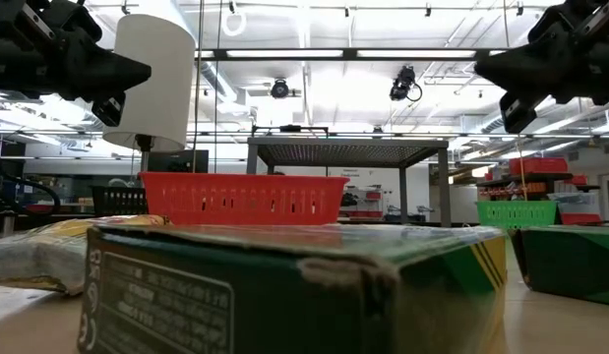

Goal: Pick & Place Office Desk Supplies
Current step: Put the yellow spring keychain into the green bin

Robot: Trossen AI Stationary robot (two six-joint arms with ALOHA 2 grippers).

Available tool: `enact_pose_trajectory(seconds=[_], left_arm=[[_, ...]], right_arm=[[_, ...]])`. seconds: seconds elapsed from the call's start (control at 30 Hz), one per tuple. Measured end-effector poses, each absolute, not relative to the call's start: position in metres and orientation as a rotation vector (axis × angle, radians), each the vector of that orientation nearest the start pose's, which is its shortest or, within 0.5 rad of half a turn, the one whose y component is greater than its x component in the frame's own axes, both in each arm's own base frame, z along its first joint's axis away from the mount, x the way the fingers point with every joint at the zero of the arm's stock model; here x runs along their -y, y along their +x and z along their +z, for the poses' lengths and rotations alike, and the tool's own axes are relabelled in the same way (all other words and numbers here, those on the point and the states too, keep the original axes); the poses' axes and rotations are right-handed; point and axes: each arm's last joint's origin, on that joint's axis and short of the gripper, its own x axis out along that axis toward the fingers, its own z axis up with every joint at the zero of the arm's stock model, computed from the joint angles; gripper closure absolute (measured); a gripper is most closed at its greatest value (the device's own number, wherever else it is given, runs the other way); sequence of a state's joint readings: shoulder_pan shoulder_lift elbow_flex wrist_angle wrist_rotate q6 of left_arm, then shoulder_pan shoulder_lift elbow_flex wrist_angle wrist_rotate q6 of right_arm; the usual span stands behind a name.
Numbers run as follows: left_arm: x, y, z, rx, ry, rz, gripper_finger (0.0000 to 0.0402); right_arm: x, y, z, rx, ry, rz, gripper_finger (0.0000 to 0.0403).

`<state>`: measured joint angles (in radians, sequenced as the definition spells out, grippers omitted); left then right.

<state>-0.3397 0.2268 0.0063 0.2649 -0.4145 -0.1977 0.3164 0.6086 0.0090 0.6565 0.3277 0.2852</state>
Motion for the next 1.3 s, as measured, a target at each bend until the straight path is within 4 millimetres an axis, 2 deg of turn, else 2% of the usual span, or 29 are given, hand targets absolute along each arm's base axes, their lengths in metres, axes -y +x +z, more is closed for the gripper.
enact_pose_trajectory(seconds=[0.27,0.6,0.73,0.9,0.97,1.07,1.3], left_arm=[[0.025,0.107,0.172,0.048,-0.209,0.071,0.0383],[0.026,0.108,0.170,0.031,-0.229,0.054,0.0380],[0.026,0.109,0.168,0.012,-0.230,0.075,0.0351],[0.026,0.112,0.164,-0.031,-0.190,0.117,0.0271],[0.026,0.113,0.162,-0.046,-0.162,0.147,0.0235],[0.026,0.115,0.159,-0.075,-0.112,0.172,0.0198],[0.026,0.118,0.153,-0.130,-0.074,0.198,0.0190]], right_arm=[[-0.029,0.130,0.170,0.059,0.229,-0.155,0.0366],[-0.029,0.131,0.163,-0.010,0.230,-0.142,0.0358],[-0.028,0.132,0.156,-0.070,0.235,-0.162,0.0306],[-0.024,0.140,0.153,-0.144,0.199,-0.221,0.0200],[-0.024,0.149,0.160,-0.219,0.160,-0.231,0.0171],[-0.025,0.165,0.170,-0.436,0.093,-0.242,0.0158],[-0.035,0.208,0.205,-0.923,-0.056,-0.207,0.0173]])
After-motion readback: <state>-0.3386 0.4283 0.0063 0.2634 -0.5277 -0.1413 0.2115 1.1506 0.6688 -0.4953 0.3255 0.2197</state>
